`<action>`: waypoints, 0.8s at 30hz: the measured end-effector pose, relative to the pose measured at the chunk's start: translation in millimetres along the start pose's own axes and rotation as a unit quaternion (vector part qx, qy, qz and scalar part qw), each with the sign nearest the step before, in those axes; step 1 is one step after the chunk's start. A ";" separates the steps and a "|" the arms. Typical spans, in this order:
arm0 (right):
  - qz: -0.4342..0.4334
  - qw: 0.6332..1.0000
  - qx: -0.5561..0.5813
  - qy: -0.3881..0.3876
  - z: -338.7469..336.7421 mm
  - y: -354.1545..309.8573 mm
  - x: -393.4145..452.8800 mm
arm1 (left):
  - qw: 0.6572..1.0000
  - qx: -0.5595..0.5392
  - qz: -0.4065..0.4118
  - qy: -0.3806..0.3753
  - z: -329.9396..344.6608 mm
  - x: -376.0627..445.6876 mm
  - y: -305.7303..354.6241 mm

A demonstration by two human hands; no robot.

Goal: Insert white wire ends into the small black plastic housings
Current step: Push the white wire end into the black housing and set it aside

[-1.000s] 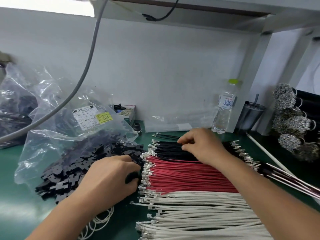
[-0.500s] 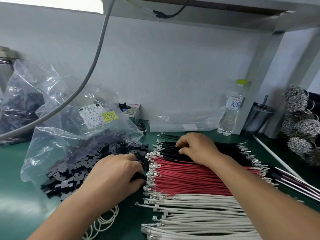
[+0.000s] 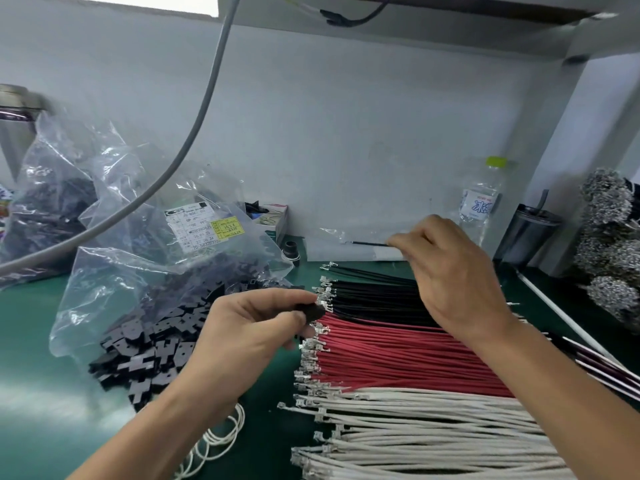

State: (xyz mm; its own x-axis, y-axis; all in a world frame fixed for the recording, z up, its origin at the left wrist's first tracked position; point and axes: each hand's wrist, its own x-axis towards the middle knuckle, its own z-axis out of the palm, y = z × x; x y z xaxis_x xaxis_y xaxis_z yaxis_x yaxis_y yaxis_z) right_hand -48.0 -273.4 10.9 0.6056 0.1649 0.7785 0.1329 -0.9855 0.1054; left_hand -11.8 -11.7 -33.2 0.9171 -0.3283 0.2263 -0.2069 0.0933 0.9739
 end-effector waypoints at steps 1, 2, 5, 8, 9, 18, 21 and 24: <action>-0.002 1.000 0.015 0.021 -6.7 -5.2 -9.2 | 1.000 -0.017 -0.007 -0.002 1.0 -0.4 2.0; -0.001 0.999 0.033 0.033 -12.7 -11.0 -20.1 | 0.999 -0.031 -0.010 -0.005 2.0 -0.8 3.3; 0.028 0.994 0.100 0.037 -21.4 -28.5 -51.5 | 0.998 -0.054 -0.014 -0.032 6.8 -5.4 5.6; 0.056 0.988 0.142 0.022 -20.1 -35.2 -67.9 | 0.997 -0.047 -0.029 -0.045 9.7 -8.1 2.1; 0.060 0.987 0.151 0.015 -20.6 -36.3 -70.3 | 0.997 -0.041 -0.033 -0.049 11.0 -9.2 1.1; 0.035 0.975 0.213 -0.055 -22.1 -35.7 -69.2 | 0.996 -0.037 -0.041 -0.070 17.5 -14.5 0.0; 0.039 0.973 0.219 -0.066 -24.5 -36.6 -68.7 | 0.997 -0.027 -0.039 -0.065 18.5 -15.4 0.0; 0.051 0.966 0.241 -0.083 -25.0 -39.0 -68.1 | 0.997 -0.014 -0.028 -0.065 18.8 -16.8 0.6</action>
State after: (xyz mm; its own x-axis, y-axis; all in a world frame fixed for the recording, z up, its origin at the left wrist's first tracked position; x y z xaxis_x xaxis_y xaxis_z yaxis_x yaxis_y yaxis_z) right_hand -114.0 -247.3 -30.8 0.7470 0.1111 0.6555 0.3916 -0.8703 -0.2987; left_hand -33.7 -23.8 -36.2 0.8746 -0.4526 0.1736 -0.1454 0.0968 0.9846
